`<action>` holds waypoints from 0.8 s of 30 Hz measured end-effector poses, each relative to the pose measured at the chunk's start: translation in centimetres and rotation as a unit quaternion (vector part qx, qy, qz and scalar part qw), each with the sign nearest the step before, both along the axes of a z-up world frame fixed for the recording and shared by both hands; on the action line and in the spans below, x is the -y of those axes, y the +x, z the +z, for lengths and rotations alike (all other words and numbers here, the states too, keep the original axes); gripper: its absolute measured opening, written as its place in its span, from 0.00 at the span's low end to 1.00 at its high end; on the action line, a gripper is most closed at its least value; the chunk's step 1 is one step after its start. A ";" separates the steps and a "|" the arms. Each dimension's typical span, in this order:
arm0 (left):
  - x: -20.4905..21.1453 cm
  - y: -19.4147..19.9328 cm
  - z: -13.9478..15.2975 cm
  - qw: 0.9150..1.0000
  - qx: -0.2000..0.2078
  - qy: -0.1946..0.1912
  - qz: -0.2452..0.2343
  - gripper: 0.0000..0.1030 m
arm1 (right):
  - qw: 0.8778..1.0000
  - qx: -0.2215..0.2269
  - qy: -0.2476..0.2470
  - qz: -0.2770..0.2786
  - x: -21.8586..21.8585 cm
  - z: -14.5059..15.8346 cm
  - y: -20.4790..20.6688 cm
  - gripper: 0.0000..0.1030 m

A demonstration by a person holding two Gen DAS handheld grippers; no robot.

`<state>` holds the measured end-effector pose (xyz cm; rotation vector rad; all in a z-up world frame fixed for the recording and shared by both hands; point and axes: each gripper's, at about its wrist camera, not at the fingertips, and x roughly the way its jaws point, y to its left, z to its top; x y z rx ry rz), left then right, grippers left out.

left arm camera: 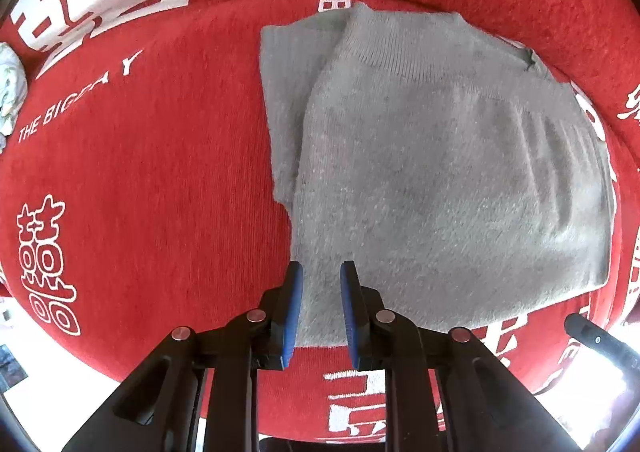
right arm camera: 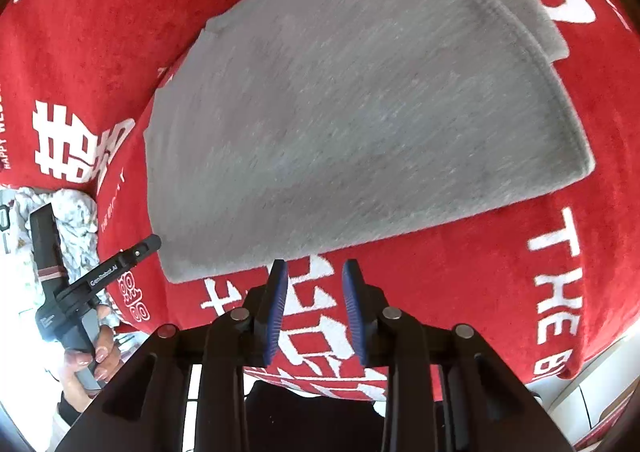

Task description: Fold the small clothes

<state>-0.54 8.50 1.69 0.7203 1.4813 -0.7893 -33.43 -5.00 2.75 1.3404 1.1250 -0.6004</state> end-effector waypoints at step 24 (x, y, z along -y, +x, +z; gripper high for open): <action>-2.6 -0.1 0.2 0.999 0.029 0.022 0.004 0.99 | 0.997 0.051 0.051 -0.035 -2.7 -1.4 2.4 0.58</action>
